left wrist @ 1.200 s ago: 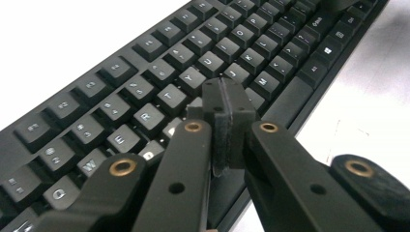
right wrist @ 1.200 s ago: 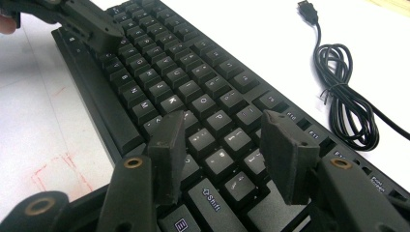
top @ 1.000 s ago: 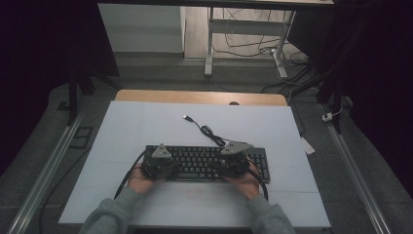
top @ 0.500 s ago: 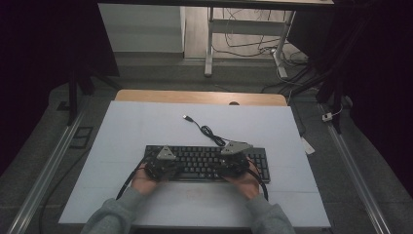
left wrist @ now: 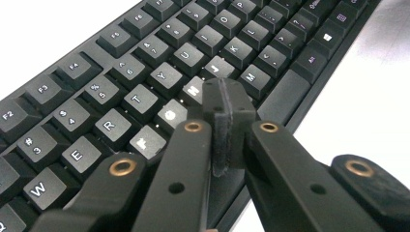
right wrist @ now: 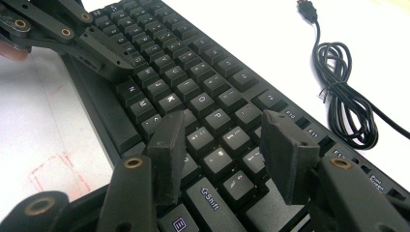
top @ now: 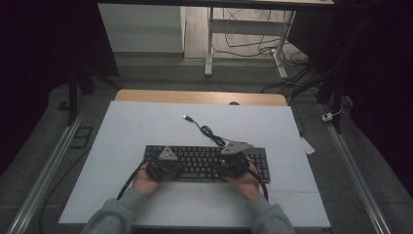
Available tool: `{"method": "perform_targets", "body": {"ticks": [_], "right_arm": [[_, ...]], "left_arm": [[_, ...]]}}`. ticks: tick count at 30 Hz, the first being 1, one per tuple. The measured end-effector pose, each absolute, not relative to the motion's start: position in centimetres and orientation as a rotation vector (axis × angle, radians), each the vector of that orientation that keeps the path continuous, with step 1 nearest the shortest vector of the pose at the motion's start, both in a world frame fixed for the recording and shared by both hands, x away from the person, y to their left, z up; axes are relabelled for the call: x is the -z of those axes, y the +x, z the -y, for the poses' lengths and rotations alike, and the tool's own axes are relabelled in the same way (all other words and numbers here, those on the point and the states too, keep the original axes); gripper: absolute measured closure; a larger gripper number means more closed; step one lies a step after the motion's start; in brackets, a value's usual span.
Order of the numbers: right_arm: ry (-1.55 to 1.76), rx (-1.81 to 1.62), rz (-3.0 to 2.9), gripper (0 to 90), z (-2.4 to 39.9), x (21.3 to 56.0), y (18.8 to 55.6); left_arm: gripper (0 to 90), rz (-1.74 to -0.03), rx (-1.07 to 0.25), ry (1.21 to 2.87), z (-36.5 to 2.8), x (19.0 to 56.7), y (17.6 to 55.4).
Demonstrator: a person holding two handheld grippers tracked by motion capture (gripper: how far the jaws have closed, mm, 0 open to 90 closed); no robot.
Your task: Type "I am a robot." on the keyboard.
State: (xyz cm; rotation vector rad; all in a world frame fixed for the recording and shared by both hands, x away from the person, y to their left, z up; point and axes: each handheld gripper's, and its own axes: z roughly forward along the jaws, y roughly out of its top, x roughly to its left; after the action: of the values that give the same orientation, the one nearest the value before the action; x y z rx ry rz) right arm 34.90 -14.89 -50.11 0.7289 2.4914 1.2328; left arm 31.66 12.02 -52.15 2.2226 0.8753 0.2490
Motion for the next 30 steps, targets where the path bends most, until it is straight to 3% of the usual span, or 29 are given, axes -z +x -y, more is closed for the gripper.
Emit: {"method": "perform_targets", "body": {"ticks": [10, 21, 30], "right_arm": [[0.725, -1.234, -2.489, 51.8, 14.9, 50.1, 34.9], [0.727, -1.237, -2.486, 51.7, 15.0, 50.0, 34.9], [0.731, -1.226, -2.485, 51.8, 15.1, 50.0, 34.9]], "left_arm": [[88.1, -0.88, -0.267, 2.203, -12.2, 51.9, 31.6], [45.1, -0.94, -0.289, 2.096, -14.6, 50.1, 31.4], [31.5, -0.993, -0.274, 2.071, -16.2, 49.8, 31.5]]}}
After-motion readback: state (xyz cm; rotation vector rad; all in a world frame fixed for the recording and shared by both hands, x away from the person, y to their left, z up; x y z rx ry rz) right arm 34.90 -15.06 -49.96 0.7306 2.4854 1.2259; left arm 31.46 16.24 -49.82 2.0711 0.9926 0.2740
